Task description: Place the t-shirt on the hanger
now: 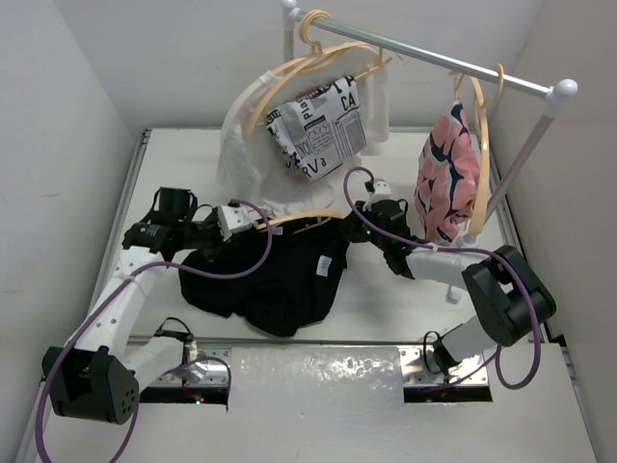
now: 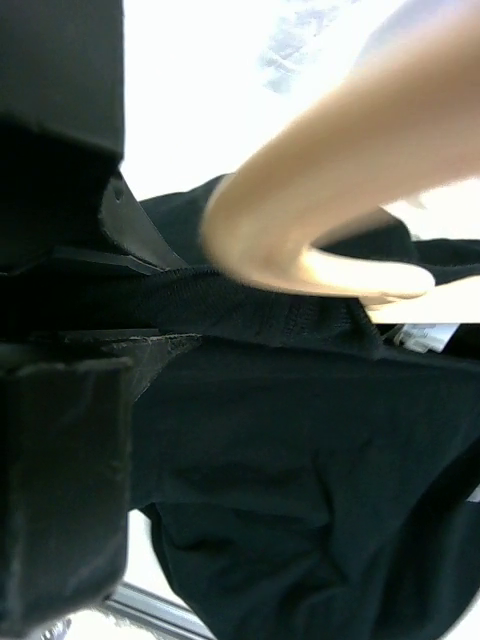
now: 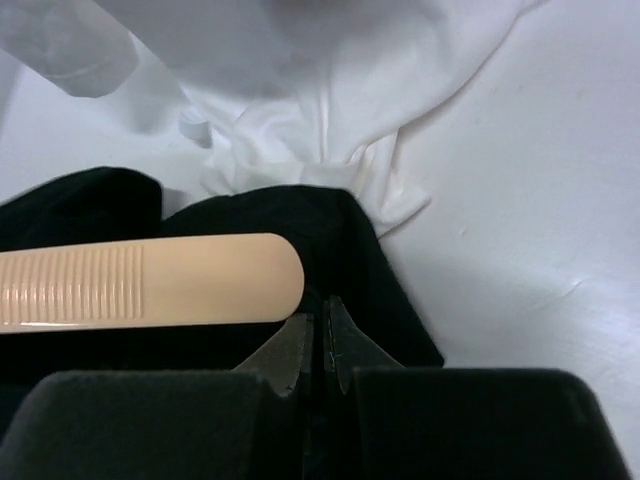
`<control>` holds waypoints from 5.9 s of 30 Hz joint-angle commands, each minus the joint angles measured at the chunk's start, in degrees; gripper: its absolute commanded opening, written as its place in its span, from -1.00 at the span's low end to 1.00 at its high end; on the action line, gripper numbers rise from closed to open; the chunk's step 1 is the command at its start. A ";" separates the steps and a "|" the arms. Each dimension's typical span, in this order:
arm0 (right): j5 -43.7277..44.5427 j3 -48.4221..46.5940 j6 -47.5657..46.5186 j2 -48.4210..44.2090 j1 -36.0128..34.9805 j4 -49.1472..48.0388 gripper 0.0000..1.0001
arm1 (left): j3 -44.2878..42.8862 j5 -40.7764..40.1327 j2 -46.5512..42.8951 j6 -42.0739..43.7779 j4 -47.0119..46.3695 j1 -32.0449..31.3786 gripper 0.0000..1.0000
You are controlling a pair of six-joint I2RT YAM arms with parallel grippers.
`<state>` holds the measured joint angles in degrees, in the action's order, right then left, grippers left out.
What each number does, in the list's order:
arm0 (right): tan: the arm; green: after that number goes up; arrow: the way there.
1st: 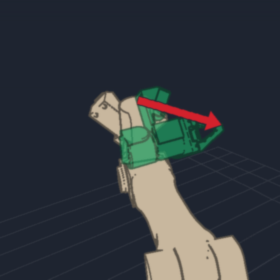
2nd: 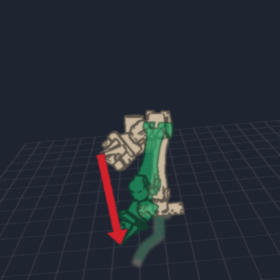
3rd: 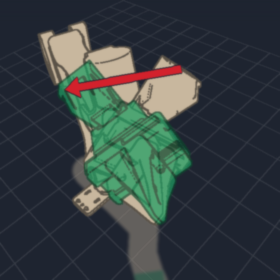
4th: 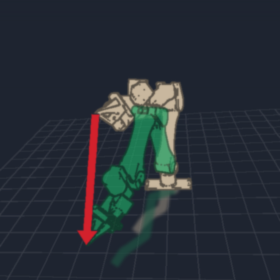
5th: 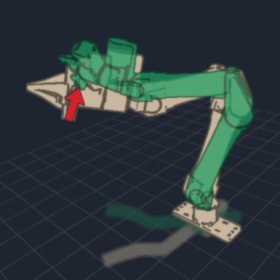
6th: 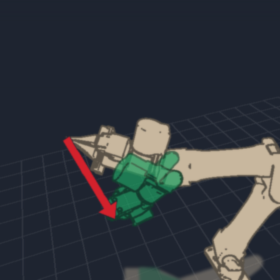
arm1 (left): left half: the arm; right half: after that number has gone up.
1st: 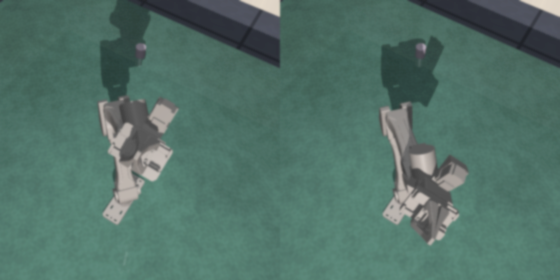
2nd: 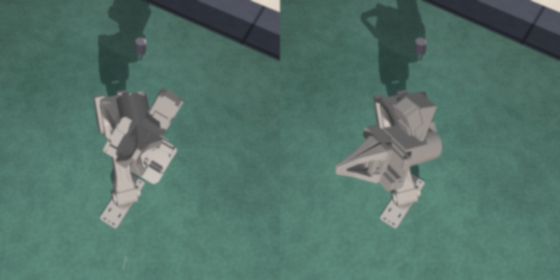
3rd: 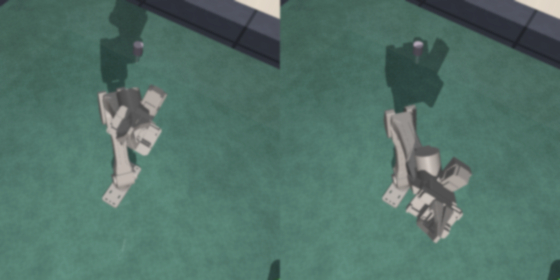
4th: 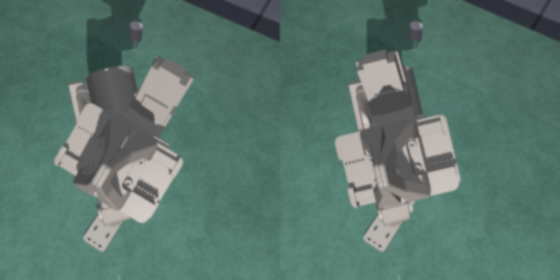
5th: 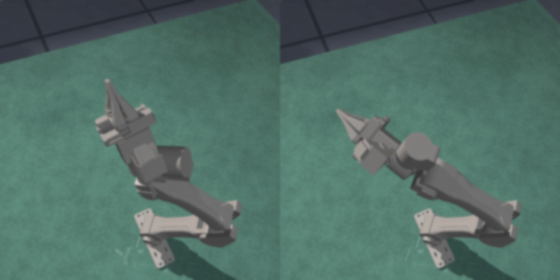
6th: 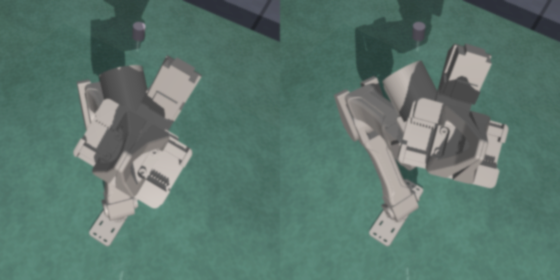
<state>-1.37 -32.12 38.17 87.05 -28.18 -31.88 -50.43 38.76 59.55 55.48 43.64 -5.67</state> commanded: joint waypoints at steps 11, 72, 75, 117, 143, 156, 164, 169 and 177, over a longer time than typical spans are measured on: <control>35.46 -12.96 -28.76 2.60 -3.63 26.23 -1.00 | -6.95 -9.85 -1.45 17.37 13.75 2.51 -1.00; -2.23 -11.82 -31.84 -12.42 -10.66 23.51 -1.00 | -2.12 -23.93 7.33 -6.78 -10.32 -16.48 -1.00; -2.24 -11.74 -35.52 -14.44 -10.66 27.29 -1.00 | -3.00 -19.70 8.74 -8.45 -12.17 -16.39 -1.00; -16.99 -21.06 -54.61 -22.97 -11.19 46.83 -0.02 | -4.93 1.58 7.51 7.97 -1.81 -16.92 -1.00; -33.61 -27.04 -54.53 -4.68 -9.61 44.71 -1.00 | -9.59 4.48 9.27 9.91 1.28 -16.39 -0.92; -35.72 -20.35 -50.92 -12.16 -3.19 44.88 -1.00 | -4.68 6.32 8.65 12.90 0.05 -3.38 -0.24; -34.58 -20.35 -49.95 -13.74 -3.19 45.41 -1.00 | -2.39 9.22 7.95 6.76 -6.45 -3.38 -0.07; -33.18 -21.05 -49.07 -13.75 -3.19 45.15 -1.00 | 0.15 8.96 6.90 0.52 -11.44 -3.56 0.12; -33.79 -21.41 -44.78 -14.01 -3.28 41.72 -1.00 | 4.29 -11.15 6.81 -25.06 -29.73 -6.45 0.25</control>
<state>-33.52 -52.07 -9.21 75.24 -31.20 14.48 -46.78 36.16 67.18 41.56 24.67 -11.31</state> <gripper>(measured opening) 0.134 0.623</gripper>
